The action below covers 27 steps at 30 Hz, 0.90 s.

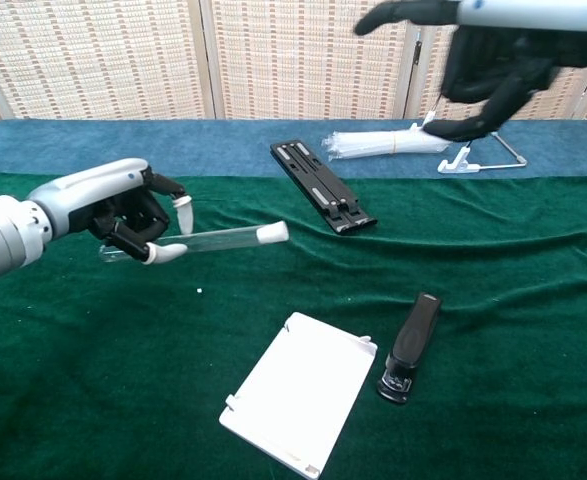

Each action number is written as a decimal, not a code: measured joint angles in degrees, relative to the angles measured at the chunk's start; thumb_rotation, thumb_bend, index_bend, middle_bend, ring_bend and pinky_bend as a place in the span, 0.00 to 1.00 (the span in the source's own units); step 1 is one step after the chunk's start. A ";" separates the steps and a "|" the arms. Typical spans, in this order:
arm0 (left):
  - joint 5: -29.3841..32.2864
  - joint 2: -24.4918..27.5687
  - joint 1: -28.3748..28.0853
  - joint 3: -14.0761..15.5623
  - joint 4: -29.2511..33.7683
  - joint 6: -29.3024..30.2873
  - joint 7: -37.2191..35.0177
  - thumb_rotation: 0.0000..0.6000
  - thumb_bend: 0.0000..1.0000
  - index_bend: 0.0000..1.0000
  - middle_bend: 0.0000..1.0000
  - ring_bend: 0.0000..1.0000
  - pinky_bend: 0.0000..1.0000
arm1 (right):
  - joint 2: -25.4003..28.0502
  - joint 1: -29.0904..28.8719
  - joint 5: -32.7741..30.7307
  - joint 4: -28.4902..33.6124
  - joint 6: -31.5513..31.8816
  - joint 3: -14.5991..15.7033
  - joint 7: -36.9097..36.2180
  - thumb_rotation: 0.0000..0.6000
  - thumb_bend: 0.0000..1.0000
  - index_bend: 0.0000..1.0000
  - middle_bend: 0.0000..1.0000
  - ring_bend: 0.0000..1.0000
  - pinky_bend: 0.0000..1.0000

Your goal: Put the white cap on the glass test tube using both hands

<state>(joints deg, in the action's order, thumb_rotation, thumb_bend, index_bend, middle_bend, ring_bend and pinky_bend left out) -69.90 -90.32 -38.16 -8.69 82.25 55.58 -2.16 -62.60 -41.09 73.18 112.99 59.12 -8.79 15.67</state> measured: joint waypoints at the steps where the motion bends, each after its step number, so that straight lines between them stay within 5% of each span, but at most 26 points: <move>1: 0.09 -0.44 -0.05 0.08 -1.24 -0.07 0.35 1.00 0.58 0.70 0.88 0.76 0.83 | 0.48 0.56 0.19 -0.22 0.40 0.22 -0.50 1.00 0.43 0.00 1.00 1.00 1.00; 8: 0.87 -4.76 -0.62 0.13 -10.02 -0.65 2.81 1.00 0.58 0.67 0.88 0.76 0.83 | 2.74 4.79 1.42 -3.30 2.90 2.02 -4.65 1.00 0.43 0.00 1.00 1.00 1.00; 14: 2.51 -6.08 -1.07 -0.04 -11.78 -1.01 8.18 1.00 0.56 0.42 0.86 0.70 0.83 | 3.17 7.09 1.93 -5.75 4.01 2.78 -7.53 1.00 0.43 0.00 1.00 1.00 1.00; 18: 4.18 -6.29 -0.91 -0.41 -11.04 -0.32 11.88 1.00 0.52 0.30 0.70 0.56 0.78 | 3.32 8.62 2.26 -7.42 4.68 3.22 -9.30 1.00 0.43 0.00 1.00 1.00 1.00; 23: 4.53 -4.63 0.22 -0.53 -8.58 1.87 13.67 1.00 0.45 0.20 0.42 0.33 0.54 | 3.89 11.05 2.63 -9.29 5.99 4.11 -10.78 1.00 0.43 0.00 1.00 1.00 1.00; 27: 3.36 -1.87 2.04 -0.25 -6.10 5.22 13.82 1.00 0.44 0.20 0.33 0.21 0.32 | 5.08 13.79 2.69 -10.20 8.10 4.97 -11.73 1.00 0.43 0.00 0.87 1.00 0.98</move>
<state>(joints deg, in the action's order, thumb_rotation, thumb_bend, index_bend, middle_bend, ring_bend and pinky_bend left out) -66.54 -92.19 -36.12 -8.94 76.15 60.80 11.66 -57.51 -27.30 75.86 102.79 67.22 -3.82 3.94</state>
